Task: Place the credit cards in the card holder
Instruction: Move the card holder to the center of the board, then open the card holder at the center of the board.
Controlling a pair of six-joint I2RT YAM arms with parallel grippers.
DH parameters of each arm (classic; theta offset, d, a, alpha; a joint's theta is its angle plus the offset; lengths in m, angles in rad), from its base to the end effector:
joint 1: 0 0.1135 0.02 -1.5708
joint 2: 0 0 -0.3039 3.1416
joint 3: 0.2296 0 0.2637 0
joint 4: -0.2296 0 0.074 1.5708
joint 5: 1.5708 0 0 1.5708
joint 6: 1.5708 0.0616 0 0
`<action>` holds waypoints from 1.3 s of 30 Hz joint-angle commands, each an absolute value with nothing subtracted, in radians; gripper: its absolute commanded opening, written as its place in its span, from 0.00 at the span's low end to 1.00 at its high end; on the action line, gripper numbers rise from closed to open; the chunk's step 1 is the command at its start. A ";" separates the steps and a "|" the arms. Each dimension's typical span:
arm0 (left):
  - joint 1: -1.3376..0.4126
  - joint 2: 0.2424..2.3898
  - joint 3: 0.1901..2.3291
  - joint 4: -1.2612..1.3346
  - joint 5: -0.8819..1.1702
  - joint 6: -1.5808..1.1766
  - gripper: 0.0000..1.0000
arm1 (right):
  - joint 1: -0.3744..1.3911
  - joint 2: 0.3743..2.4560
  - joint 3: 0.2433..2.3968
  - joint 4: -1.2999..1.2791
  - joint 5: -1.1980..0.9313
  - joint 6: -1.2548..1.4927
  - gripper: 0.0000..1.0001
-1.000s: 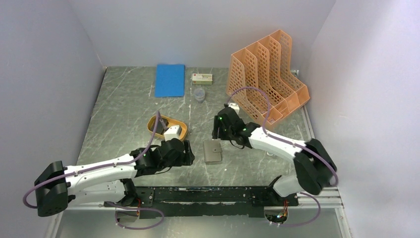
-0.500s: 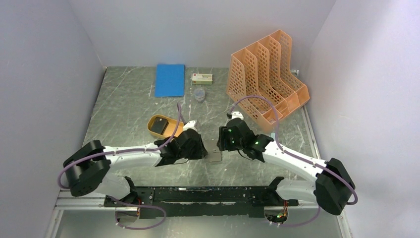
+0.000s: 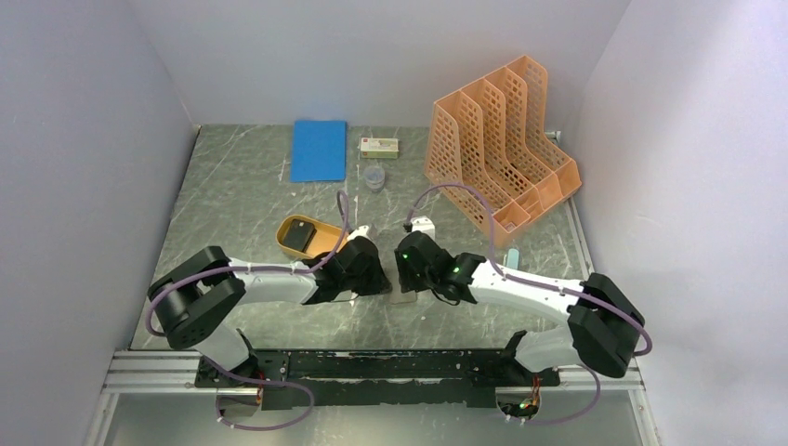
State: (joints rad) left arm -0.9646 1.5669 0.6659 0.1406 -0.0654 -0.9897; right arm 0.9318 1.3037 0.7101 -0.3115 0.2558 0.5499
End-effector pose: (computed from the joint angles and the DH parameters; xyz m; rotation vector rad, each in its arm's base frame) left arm 0.1876 -0.2635 0.1600 -0.0666 2.5063 -0.8455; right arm 0.1728 0.2064 0.2077 -0.3600 2.4392 0.3410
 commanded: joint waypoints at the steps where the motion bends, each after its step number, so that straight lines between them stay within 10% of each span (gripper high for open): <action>1: -0.943 1.592 0.643 0.203 -0.028 -1.013 0.05 | 0.971 1.356 0.777 -0.343 0.352 0.573 0.53; 39: -0.938 1.554 0.548 0.232 -0.030 -1.052 0.05 | 1.039 1.611 0.857 -0.399 0.519 0.607 0.45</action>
State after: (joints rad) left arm -0.9394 1.5665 0.5724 0.2871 -0.0223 -1.0637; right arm 1.0199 1.5898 0.8680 -0.3611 0.4694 0.5945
